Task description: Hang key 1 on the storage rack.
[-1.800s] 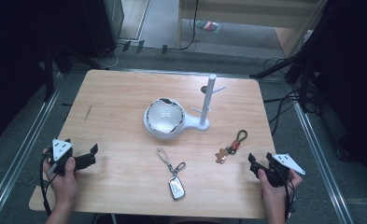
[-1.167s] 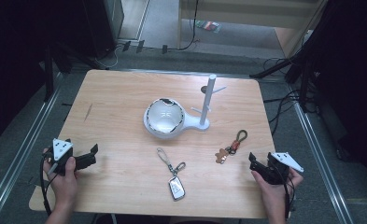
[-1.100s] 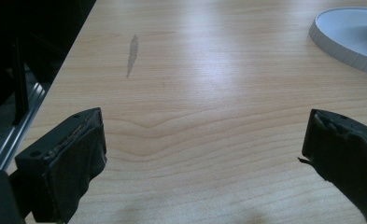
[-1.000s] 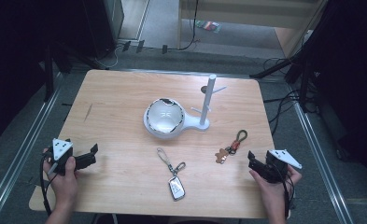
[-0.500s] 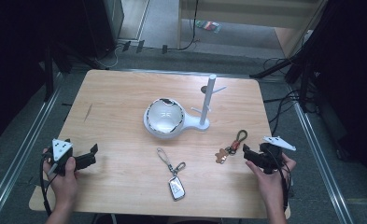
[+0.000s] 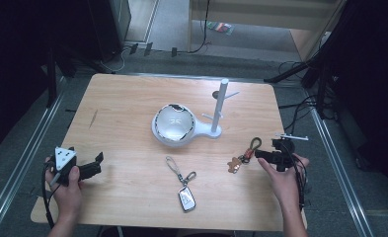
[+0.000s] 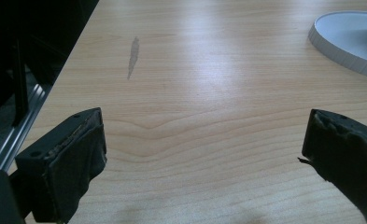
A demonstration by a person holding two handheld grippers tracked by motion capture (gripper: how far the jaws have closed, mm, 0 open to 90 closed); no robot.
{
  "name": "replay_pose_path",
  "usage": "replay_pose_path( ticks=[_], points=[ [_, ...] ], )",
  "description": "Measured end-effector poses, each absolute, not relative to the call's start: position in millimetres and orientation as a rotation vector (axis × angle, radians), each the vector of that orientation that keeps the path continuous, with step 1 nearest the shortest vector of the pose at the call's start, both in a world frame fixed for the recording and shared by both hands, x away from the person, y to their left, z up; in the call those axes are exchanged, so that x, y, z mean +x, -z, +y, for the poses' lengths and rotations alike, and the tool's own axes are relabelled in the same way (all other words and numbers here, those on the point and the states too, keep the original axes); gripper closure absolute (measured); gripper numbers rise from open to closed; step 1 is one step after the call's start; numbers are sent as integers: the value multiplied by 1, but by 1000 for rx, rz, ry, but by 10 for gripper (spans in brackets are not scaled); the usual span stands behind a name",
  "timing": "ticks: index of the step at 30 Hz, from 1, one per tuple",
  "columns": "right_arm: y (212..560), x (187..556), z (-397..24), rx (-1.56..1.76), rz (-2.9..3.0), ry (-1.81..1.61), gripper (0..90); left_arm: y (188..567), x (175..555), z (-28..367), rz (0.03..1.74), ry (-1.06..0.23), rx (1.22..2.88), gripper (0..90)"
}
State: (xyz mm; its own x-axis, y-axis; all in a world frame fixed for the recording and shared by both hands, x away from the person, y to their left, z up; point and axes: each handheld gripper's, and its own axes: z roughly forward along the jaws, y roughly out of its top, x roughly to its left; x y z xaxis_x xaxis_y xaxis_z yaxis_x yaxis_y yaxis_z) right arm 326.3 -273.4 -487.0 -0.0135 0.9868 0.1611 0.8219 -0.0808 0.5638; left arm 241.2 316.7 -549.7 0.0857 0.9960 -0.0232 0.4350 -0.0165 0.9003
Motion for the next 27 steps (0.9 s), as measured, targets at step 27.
replay_pose_path(
  ticks=[27],
  points=[
    [496, 378, -253, 2326, 1992, -520, 543, 550, 241, 317, 1463, -885, 1570, 0]
  ],
)
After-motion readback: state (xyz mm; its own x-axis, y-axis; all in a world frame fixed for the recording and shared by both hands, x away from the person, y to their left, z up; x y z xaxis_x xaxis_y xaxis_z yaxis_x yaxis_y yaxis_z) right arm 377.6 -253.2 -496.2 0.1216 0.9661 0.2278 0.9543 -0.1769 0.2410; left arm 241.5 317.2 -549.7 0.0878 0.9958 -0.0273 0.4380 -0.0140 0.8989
